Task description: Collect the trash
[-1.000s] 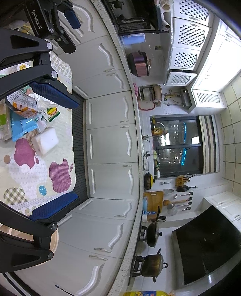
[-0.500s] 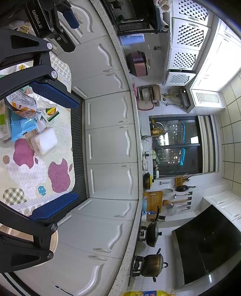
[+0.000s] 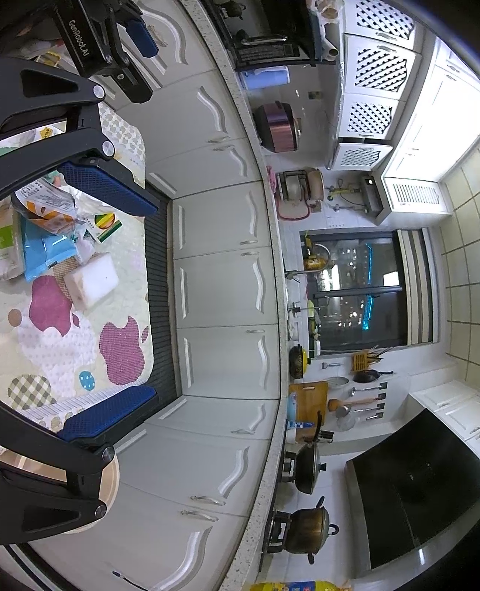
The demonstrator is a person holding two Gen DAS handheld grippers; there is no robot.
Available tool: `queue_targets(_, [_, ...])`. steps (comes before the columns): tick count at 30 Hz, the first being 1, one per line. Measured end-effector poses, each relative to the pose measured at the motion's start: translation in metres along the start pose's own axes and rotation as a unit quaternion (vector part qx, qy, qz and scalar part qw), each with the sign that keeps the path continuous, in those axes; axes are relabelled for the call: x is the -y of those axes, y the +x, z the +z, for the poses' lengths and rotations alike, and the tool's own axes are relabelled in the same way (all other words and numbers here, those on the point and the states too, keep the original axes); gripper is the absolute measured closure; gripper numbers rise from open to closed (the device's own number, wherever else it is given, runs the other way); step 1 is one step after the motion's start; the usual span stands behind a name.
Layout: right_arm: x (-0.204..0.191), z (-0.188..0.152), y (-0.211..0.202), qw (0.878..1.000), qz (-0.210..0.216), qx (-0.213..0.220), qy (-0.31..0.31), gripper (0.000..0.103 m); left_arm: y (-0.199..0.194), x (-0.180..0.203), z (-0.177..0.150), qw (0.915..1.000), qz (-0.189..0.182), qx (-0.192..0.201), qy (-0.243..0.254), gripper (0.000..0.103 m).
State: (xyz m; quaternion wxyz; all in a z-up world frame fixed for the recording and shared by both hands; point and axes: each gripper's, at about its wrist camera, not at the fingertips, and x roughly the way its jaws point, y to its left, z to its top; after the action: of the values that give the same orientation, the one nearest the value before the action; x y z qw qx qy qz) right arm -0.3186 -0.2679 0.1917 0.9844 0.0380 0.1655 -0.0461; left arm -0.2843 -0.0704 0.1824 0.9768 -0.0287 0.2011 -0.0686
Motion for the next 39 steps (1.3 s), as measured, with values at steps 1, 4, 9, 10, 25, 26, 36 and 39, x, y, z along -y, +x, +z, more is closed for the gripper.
queue_targets(1, [0.0,0.001,0.0,1.0,0.0,-0.001,-0.001,0.011,0.001,-0.001,0.0,1.0,0.0,-0.001,-0.001,0.001])
queue_targets(4, [-0.001,0.001,0.001,1.0,0.001,-0.003,-0.004,0.011,0.003,-0.002,0.0,1.0,0.0,-0.004,-0.001,0.001])
queue_targets(9, [-0.003,0.002,0.002,1.0,0.001,-0.004,-0.005,0.011,0.004,-0.004,-0.001,1.0,0.002,-0.005,-0.002,0.001])
queue_targets(10, [-0.003,0.001,0.002,1.0,0.001,-0.004,-0.005,0.011,0.005,-0.005,-0.001,1.0,0.002,-0.005,-0.003,0.001])
queue_targets(25, [-0.005,-0.001,0.005,1.0,0.004,-0.011,-0.008,0.011,0.008,-0.008,-0.003,0.9999,0.002,-0.009,-0.007,0.001])
queue_targets(26, [-0.006,-0.002,0.005,1.0,0.005,-0.012,-0.008,0.011,0.008,-0.008,-0.003,0.9999,0.002,-0.009,-0.007,0.001])
queue_targets(36, [-0.003,-0.005,0.007,1.0,0.014,-0.023,-0.004,0.011,0.011,-0.025,-0.001,0.9993,-0.012,-0.029,-0.021,0.001])
queue_targets(39, [-0.001,-0.007,0.009,0.999,0.017,-0.029,-0.003,0.011,0.014,-0.032,0.0,0.9988,-0.017,-0.043,-0.017,0.001])
